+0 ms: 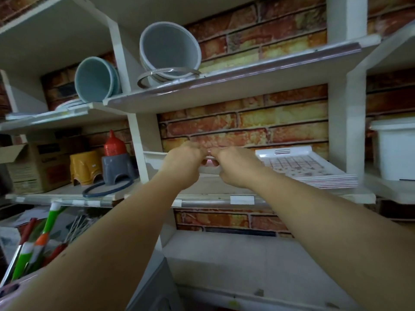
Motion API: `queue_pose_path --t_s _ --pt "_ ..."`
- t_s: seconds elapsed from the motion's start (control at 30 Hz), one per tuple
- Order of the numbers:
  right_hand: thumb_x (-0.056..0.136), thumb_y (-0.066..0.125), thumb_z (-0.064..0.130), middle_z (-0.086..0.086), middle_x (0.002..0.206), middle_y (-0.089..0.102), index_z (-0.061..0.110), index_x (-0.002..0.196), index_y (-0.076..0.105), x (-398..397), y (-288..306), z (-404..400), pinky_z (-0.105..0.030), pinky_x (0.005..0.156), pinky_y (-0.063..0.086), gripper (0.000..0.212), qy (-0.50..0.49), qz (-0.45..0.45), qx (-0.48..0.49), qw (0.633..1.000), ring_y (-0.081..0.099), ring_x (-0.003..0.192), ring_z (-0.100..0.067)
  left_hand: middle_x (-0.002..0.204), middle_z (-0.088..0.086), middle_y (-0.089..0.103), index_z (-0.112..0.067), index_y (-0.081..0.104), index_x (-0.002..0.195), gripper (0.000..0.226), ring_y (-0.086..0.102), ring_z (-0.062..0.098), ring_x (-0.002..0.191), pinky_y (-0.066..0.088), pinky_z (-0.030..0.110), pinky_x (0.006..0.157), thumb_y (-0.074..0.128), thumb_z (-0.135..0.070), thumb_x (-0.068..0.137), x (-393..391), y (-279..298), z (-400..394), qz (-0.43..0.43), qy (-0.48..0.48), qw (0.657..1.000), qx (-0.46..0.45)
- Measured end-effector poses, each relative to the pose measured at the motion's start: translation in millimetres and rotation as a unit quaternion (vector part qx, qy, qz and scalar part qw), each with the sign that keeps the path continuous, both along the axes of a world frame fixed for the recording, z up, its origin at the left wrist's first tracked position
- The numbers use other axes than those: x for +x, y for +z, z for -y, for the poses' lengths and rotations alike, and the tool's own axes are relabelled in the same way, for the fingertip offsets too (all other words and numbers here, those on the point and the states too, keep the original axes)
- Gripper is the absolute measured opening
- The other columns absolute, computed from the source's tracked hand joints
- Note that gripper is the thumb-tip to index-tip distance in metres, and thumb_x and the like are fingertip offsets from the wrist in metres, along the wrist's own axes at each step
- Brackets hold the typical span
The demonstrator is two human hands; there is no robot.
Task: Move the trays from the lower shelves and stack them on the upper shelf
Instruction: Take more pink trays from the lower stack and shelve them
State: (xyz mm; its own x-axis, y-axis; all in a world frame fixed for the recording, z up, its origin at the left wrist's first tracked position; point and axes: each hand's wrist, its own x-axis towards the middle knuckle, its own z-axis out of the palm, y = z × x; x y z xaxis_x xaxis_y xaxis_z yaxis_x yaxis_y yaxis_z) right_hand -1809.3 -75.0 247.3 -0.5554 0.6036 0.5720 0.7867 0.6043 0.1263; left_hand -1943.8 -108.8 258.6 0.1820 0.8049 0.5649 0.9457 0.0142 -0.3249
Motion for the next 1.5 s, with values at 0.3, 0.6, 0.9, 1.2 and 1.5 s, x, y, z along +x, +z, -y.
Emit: queue_pose_path --t_s 0.3,0.6,0.9,1.2,1.5 --pt "0.089 0.045 -0.003 -0.011 0.115 0.064 0.016 0.131 0.046 -3 -28 -53 -0.03 0.067 0.034 0.046 -0.015 -0.003 0.005 1.0 0.061 0.103 -0.032 0.118 0.004 0.051 -0.018 0.053 0.124 0.034 0.049 0.021 0.114 0.044 0.03 0.08 0.054 -0.01 0.091 0 -27 -61 -0.004 0.006 1.0 -0.004" --pt "0.089 0.044 -0.006 -0.009 0.115 0.064 0.013 0.132 0.044 -2 -47 -117 -0.03 0.065 0.034 0.048 0.019 0.006 0.009 1.0 0.063 0.101 -0.029 0.13 0.005 0.053 -0.017 0.058 0.123 0.037 0.046 0.022 0.123 0.046 0.031 0.093 0.057 -0.006 0.087 -1 -52 -125 0.018 0.007 1.0 0.002" --pt "0.089 0.042 -0.006 -0.008 0.125 0.06 0.013 0.135 0.042 -28 -73 -166 -0.034 0.081 0.045 0.051 0.008 0.03 -0.053 0.998 0.059 0.111 -0.028 0.124 0.001 0.055 -0.019 0.057 0.122 0.037 0.049 0.02 0.118 0.045 0.03 0.091 0.052 -0.004 0.088 -20 -84 -173 0.04 0.008 0.999 -0.035" --pt "0.088 0.046 -0.007 -0.009 0.124 0.059 0.012 0.139 0.039 -61 -86 -210 -0.034 0.084 0.046 0.055 -0.033 0.049 -0.074 0.996 0.059 0.111 -0.027 0.128 0.001 0.052 -0.018 0.051 0.128 0.037 0.043 0.018 0.122 0.042 0.028 0.092 0.047 -0.007 0.093 -55 -100 -228 0.055 -0.015 0.998 -0.037" --pt "0.089 0.044 -0.003 -0.011 0.126 0.058 0.011 0.139 0.039 -75 -101 -244 -0.035 0.088 0.047 0.052 -0.057 0.087 -0.087 0.991 0.059 0.112 -0.028 0.129 0.001 0.05 -0.022 0.046 0.134 0.043 0.044 0.018 0.121 0.042 0.028 0.093 0.044 -0.006 0.094 -69 -124 -267 0.076 -0.033 0.994 -0.066"
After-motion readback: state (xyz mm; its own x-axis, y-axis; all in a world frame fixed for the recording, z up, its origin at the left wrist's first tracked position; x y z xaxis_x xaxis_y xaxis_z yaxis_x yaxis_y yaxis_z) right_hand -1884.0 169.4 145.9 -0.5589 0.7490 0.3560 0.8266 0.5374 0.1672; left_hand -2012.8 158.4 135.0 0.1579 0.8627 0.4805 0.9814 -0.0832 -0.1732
